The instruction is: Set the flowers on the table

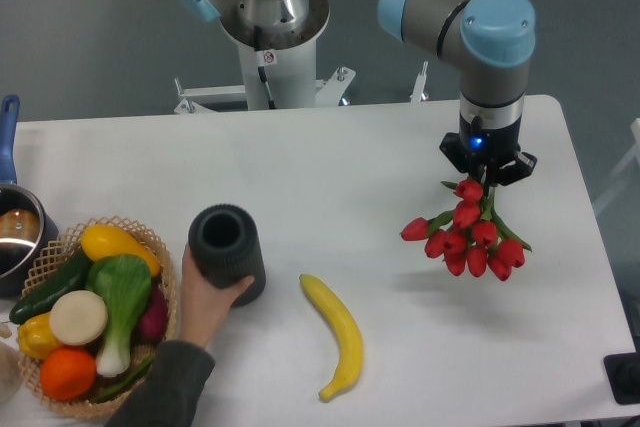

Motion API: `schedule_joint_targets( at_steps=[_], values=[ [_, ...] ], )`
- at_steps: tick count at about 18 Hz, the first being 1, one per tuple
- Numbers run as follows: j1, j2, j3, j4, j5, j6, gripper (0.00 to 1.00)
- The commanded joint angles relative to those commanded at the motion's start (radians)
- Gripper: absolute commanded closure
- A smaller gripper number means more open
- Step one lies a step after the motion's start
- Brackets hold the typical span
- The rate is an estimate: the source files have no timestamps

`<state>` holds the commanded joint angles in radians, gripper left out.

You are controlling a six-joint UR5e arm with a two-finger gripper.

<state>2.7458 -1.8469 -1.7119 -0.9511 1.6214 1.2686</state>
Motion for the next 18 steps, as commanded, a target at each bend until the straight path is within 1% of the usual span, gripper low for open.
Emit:
schedule_joint_targets(
  at_steps=[4, 6, 9, 10, 11, 12, 13, 14, 15, 18],
  values=[
    [-0.014, -0.028, 0.0, 0.0, 0.0, -0.003, 1.0],
    [-0.012, -0.057, 0.011, 0.0, 0.002, -0.003, 1.0],
    [-0.008, -0.084, 0.024, 0.0, 0.0, -0.002, 1.0],
    [-0.011, -0.089, 0.028, -0.002, -0.003, -0.003, 0.89],
    [-0.014, -0.092, 0.025, -0.002, -0.005, -0.011, 0.71],
    [-0.014, -0.095, 0.021, -0.003, -0.005, -0.011, 0.61],
    [-0.015, -0.094, 0.017, -0.003, -0.006, -0.011, 0.47],
    [-0.014, -0.094, 0.014, -0.003, -0.014, -0.011, 0.18],
    [-0.014, -0.094, 0.014, -0.002, -0.023, -0.014, 0.0],
    [-0.011, -0.092, 0.02, -0.002, -0.023, -0.041, 0.0]
  ],
)
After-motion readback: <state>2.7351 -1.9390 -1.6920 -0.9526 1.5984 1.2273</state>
